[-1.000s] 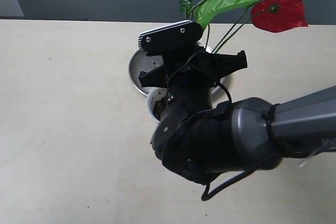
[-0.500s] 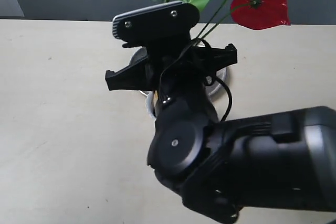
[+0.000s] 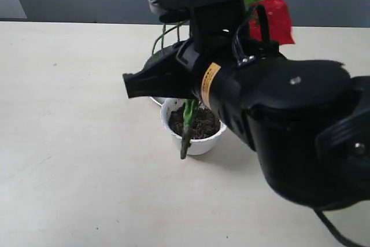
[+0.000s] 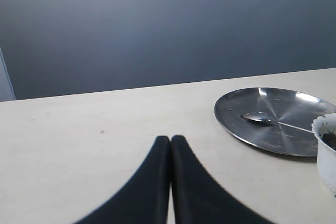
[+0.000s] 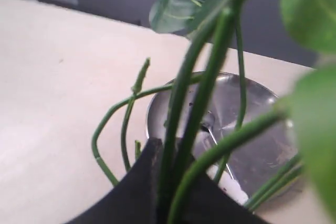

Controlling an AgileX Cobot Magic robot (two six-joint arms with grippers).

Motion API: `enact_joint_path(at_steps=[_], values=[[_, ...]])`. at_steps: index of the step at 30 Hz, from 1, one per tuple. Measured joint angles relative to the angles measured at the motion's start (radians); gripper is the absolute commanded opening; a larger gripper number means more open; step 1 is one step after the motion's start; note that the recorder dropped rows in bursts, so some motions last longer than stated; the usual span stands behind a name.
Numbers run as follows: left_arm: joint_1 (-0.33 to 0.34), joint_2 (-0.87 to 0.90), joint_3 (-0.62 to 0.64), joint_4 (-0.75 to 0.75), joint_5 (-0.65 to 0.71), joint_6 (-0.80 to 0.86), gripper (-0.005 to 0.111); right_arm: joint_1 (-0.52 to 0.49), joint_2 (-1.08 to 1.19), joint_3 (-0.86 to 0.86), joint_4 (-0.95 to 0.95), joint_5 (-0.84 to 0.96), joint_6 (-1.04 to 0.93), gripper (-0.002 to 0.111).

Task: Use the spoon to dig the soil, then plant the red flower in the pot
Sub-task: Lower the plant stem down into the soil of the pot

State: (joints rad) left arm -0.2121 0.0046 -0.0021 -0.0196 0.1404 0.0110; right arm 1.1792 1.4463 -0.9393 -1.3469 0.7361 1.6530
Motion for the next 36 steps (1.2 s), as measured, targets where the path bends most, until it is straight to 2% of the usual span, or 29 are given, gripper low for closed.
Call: enact_joint_path(at_steps=[4, 9, 10, 13, 15, 17, 18, 20, 22, 30, 36], values=[[0.000, 0.000, 0.000, 0.000, 0.000, 0.000, 0.001, -0.062, -0.004, 0.000, 0.145, -0.210, -0.386, 0.000], [0.000, 0.000, 0.000, 0.000, 0.000, 0.000, 0.001, -0.095, -0.004, 0.000, 0.467, -0.509, -1.012, 0.000], [0.000, 0.000, 0.000, 0.000, 0.000, 0.000, 0.001, -0.095, -0.004, 0.000, 0.615, -0.595, -1.219, 0.000], [0.000, 0.000, 0.000, 0.000, 0.000, 0.000, 0.001, -0.095, -0.004, 0.000, 0.877, -0.742, -1.581, 0.000], [0.000, 0.000, 0.000, 0.000, 0.000, 0.000, 0.001, -0.095, 0.009, 0.030, 1.091, -0.948, -1.830, 0.000], [0.000, 0.000, 0.000, 0.000, 0.000, 0.000, 0.001, -0.078, 0.058, 0.113, 1.459, -1.266, -2.124, 0.000], [0.000, 0.000, 0.000, 0.000, 0.000, 0.000, 0.001, -0.068, 0.084, 0.145, 1.579, -1.379, -2.185, 0.000], [0.000, 0.000, 0.000, 0.000, 0.000, 0.000, 0.001, -0.065, 0.126, 0.211, 1.786, -1.580, -2.239, 0.000], [0.000, 0.000, 0.000, 0.000, 0.000, 0.000, 0.001, -0.092, 0.162, 0.260, 1.876, -1.716, -2.220, 0.000], [0.000, 0.000, 0.000, 0.000, 0.000, 0.000, 0.001, -0.223, 0.294, 0.282, 1.869, -1.918, -2.130, 0.000], [0.000, 0.000, 0.000, 0.000, 0.000, 0.000, 0.001, -0.263, 0.423, 0.282, 1.812, -1.936, -2.069, 0.000]])
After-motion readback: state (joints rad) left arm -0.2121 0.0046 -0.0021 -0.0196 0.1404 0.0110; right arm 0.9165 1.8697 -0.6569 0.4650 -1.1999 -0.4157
